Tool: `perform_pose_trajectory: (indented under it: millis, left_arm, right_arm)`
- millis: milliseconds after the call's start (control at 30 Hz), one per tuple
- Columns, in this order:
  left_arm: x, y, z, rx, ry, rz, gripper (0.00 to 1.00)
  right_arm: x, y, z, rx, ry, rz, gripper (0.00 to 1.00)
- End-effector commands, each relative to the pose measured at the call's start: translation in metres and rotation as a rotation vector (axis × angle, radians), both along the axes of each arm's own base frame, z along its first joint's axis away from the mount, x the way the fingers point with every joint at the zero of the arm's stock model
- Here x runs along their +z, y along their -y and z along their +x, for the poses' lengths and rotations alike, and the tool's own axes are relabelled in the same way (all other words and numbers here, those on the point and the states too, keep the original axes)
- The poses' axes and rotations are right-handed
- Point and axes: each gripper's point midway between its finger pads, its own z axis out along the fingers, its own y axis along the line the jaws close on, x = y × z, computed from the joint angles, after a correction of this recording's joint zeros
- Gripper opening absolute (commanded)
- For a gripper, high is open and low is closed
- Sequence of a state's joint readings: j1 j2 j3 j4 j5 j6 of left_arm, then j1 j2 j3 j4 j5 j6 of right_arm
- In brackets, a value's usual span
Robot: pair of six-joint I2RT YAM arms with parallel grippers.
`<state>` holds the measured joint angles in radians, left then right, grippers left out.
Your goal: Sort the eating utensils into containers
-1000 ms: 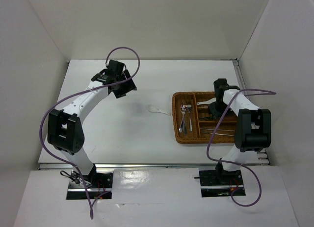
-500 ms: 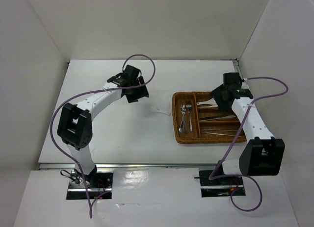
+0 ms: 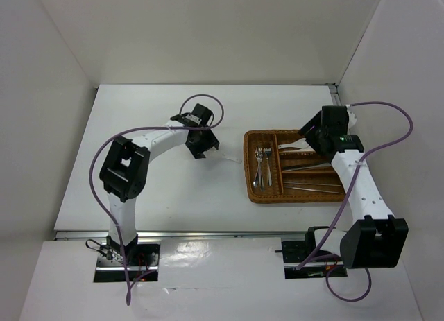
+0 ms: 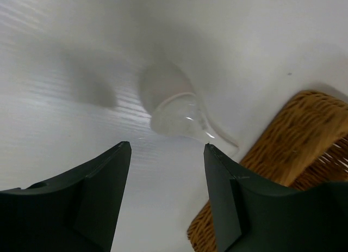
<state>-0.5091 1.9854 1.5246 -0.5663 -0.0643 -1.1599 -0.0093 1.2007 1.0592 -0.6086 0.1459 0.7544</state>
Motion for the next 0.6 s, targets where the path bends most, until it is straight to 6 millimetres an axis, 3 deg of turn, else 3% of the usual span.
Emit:
perform_pose_trajectory:
  millis: [0, 67, 200, 433, 567]
  left_arm:
    - [0.008, -0.007, 0.001, 0.055, 0.036, -0.013, 0.69]
    - [0.013, -0.007, 0.002, 0.031, 0.072, -0.019, 0.68]
    - [0.001, -0.001, 0.000, -0.027, 0.104, -0.049, 0.62]
    - [-0.003, 0.010, 0.023, -0.147, 0.181, -0.044, 0.56]
    - [-0.016, -0.001, 0.028, -0.131, 0.153, -0.015, 0.52]
  right_arm:
    - [0.009, 0.001, 0.002, 0.038, 0.053, -0.041, 0.71]
    - [0.011, 0.000, 0.004, 0.050, 0.064, -0.042, 0.71]
    - [0.010, -0.008, 0.005, 0.108, 0.075, -0.033, 0.71]
    - [0.016, -0.017, 0.013, 0.169, 0.096, -0.024, 0.71]
    - [0.016, -0.017, 0.013, 0.169, 0.096, -0.024, 0.71]
